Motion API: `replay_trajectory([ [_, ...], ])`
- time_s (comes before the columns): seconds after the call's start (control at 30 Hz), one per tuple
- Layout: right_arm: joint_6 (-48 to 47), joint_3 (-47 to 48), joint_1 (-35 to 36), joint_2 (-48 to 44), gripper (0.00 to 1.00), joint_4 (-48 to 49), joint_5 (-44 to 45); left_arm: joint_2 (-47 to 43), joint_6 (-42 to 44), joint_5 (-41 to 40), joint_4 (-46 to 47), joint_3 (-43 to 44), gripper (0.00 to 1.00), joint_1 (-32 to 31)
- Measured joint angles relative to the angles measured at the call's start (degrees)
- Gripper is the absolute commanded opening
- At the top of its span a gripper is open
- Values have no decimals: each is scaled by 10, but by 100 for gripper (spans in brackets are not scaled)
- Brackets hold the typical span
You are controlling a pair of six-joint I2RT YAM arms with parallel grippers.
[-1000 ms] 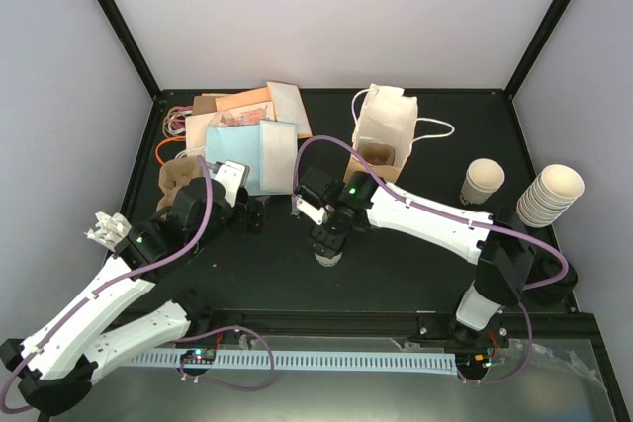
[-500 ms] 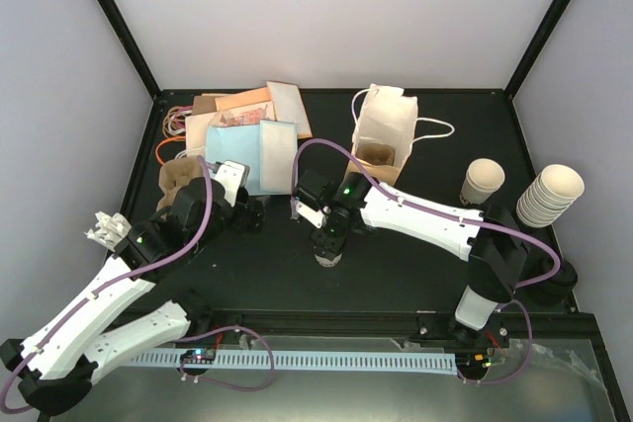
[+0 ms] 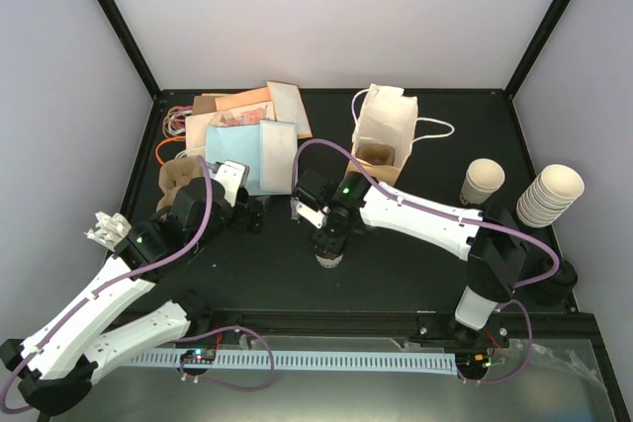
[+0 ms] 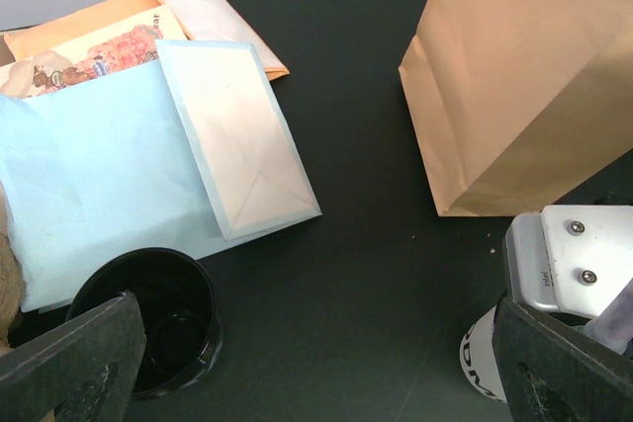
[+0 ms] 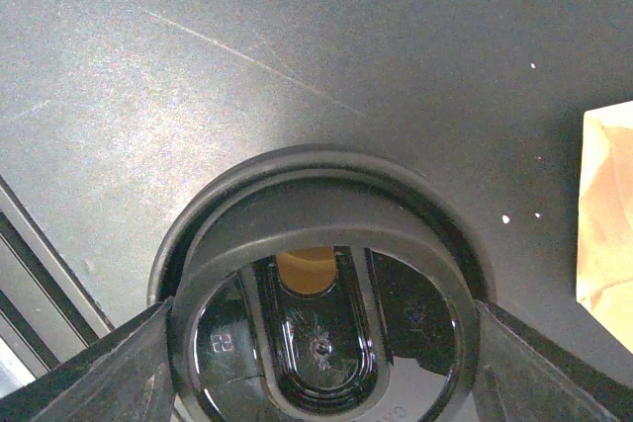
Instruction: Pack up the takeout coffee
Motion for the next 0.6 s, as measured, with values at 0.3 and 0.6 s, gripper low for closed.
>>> replay_trajectory([
  [0.3,1,22,0,-2,73,-16,10,0,1,0,-4,6,98,0],
  [0.6,7,42,0,-46,74,-22,23,-3,-1,0,-4,13,99,0],
])
